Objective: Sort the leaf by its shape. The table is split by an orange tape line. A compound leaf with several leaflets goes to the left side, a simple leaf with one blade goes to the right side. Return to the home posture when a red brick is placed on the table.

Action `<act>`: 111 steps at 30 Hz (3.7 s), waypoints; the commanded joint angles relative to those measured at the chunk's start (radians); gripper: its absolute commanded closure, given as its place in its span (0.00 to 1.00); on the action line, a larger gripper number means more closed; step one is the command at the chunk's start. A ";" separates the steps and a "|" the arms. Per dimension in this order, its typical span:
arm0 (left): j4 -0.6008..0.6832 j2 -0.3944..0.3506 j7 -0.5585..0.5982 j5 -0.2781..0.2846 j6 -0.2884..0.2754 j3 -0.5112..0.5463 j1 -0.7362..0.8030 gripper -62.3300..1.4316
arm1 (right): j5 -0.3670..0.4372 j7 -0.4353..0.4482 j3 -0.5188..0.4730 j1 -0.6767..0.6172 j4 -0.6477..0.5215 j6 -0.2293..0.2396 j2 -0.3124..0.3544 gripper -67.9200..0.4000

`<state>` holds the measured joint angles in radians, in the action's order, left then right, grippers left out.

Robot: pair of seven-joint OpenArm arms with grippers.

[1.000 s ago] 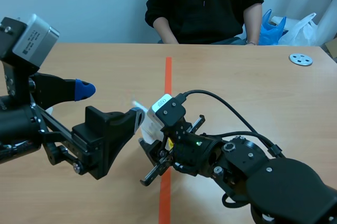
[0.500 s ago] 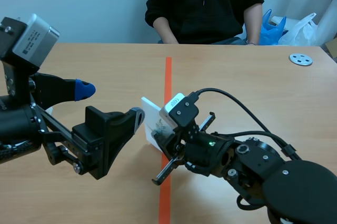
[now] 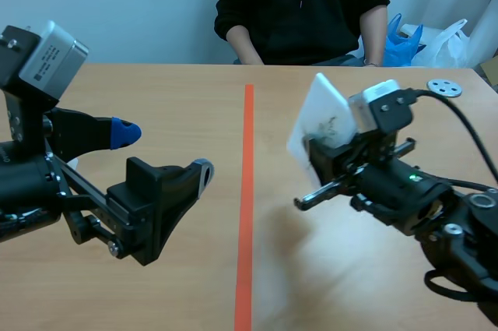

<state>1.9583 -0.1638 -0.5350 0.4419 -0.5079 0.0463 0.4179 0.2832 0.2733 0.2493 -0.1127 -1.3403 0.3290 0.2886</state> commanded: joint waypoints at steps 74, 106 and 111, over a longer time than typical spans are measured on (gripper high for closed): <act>0.002 -0.003 0.010 -0.014 -0.002 0.001 -0.008 0.00 | 0.004 0.019 -0.300 0.551 0.772 -0.171 0.040 0.21; -0.009 -0.004 0.053 -0.021 0.027 0.001 -0.008 0.00 | 0.357 -0.096 -0.464 -0.369 -0.430 0.091 0.174 0.00; -0.065 -0.004 0.095 -0.034 0.027 -0.002 -0.008 0.00 | 0.357 -0.087 -0.464 -0.468 -0.499 0.146 0.171 0.00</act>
<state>1.9022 -0.1642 -0.4591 0.4091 -0.4755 0.0463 0.4152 0.6292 0.1608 -0.2092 -0.5987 -1.8317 0.4629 0.4461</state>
